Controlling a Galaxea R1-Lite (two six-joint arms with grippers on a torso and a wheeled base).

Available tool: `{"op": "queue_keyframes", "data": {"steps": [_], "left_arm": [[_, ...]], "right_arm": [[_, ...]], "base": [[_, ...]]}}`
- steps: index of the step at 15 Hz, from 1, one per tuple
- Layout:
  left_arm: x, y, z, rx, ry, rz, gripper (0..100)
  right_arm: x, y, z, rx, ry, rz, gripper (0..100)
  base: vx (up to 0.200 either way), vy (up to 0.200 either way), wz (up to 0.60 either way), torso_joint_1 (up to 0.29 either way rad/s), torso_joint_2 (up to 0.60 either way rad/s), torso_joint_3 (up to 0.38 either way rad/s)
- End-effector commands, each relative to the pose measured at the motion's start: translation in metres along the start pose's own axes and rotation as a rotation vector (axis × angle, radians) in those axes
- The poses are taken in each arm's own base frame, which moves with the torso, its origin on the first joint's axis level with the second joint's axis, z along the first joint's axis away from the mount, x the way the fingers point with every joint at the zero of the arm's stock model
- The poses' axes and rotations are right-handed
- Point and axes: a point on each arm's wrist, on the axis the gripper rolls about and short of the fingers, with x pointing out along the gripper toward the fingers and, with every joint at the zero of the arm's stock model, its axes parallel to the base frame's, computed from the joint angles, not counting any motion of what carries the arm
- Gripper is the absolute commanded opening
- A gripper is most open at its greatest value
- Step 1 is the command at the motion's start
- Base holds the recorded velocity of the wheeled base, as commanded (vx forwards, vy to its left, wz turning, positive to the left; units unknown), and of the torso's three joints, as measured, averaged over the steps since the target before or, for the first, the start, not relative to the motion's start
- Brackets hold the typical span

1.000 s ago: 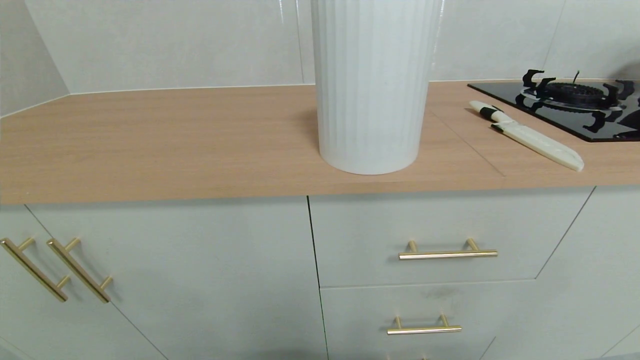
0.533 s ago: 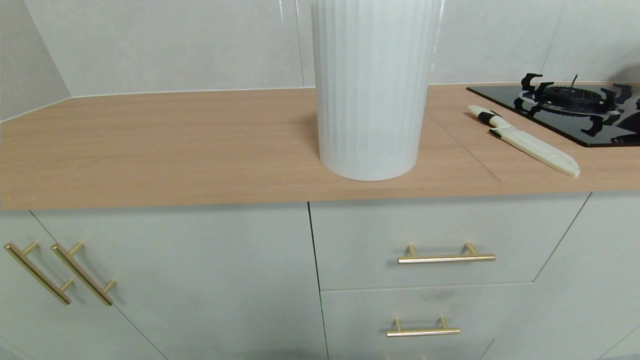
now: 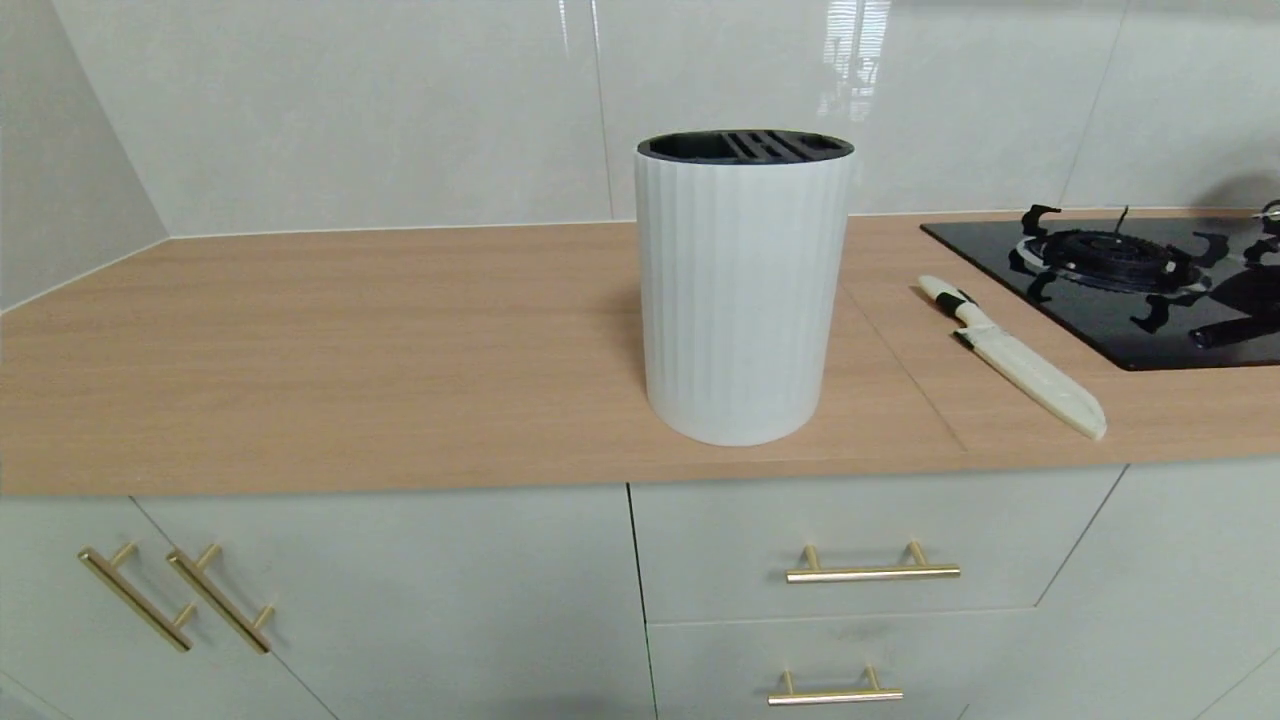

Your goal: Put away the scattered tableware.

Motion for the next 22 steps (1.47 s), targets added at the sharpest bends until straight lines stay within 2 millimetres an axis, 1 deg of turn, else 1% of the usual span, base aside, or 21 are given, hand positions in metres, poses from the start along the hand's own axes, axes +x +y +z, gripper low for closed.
{"op": "queue_keyframes", "data": {"steps": [1,11,22], "left_arm": [[0.0,0.0,-0.0001,-0.001,0.001,0.001,100],[0.0,0.0,-0.0001,-0.001,0.001,0.0,100],[0.0,0.0,-0.0001,-0.001,0.001,0.0,100]], "right_arm": [[0.0001,0.0,0.0001,0.0,0.001,0.0,100],[0.0001,0.0,0.0001,0.0,0.001,0.0,100],[0.0001,0.0,0.0001,0.001,0.001,0.0,100]], "base": [[0.0,0.0,0.0,0.232,-0.47,-0.281],[0.0,0.0,0.0,0.216,-0.48,-0.274],[0.0,0.0,0.0,0.257,-0.55,-0.292]]}}
